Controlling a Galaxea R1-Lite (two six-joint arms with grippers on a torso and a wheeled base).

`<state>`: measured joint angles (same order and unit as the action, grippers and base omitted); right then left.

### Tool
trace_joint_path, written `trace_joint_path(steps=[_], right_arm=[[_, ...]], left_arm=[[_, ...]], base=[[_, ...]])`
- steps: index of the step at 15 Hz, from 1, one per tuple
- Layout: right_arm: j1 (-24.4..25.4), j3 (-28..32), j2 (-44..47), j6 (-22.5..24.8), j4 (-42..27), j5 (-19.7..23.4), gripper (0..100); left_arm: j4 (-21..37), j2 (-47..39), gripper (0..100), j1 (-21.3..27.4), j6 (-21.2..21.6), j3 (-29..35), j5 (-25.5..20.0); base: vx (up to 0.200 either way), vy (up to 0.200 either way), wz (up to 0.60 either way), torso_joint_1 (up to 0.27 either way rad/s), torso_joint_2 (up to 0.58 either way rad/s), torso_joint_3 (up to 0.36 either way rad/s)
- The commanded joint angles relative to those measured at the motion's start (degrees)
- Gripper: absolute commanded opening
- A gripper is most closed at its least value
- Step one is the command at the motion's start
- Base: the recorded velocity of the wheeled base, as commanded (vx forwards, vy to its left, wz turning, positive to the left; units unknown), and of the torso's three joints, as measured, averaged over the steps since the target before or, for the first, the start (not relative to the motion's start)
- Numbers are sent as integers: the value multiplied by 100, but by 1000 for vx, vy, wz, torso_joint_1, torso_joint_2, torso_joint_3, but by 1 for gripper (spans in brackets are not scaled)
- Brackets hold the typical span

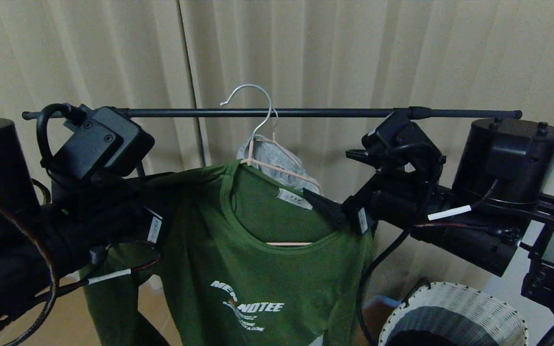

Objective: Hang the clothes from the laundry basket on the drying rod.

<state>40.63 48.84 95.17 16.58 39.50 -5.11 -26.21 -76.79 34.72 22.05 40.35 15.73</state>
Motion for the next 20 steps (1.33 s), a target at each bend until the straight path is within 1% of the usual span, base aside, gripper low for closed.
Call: trace_joint_path(steps=[1,6,7,10,19,20], right_arm=[[-38,161,256,38,-3,1,100],[-3,205,283,56,-12,1,100],[-3,205,291,56,-12,1,0],[-3,205,283,56,-74,10,0],[-3,144,142,47,-83,1,0],[-3,135,124,47,-91,1,0]], left_arm=[[-7,-20,0,53,1,8,-8],[-7,-29,0,149,1,-18,-26],[-25,-29,0,176,1,-10,-26],[-323,-47,0,176,10,-80,-35],[-359,15,0,184,27,-300,-96],[-359,24,100,176,27,-309,-114]], base=[[0,0,0,0,0,0],[0,0,0,0,0,0],[0,0,0,0,0,0],[0,0,0,0,0,0],[0,0,0,0,0,0],[0,0,0,0,0,0]])
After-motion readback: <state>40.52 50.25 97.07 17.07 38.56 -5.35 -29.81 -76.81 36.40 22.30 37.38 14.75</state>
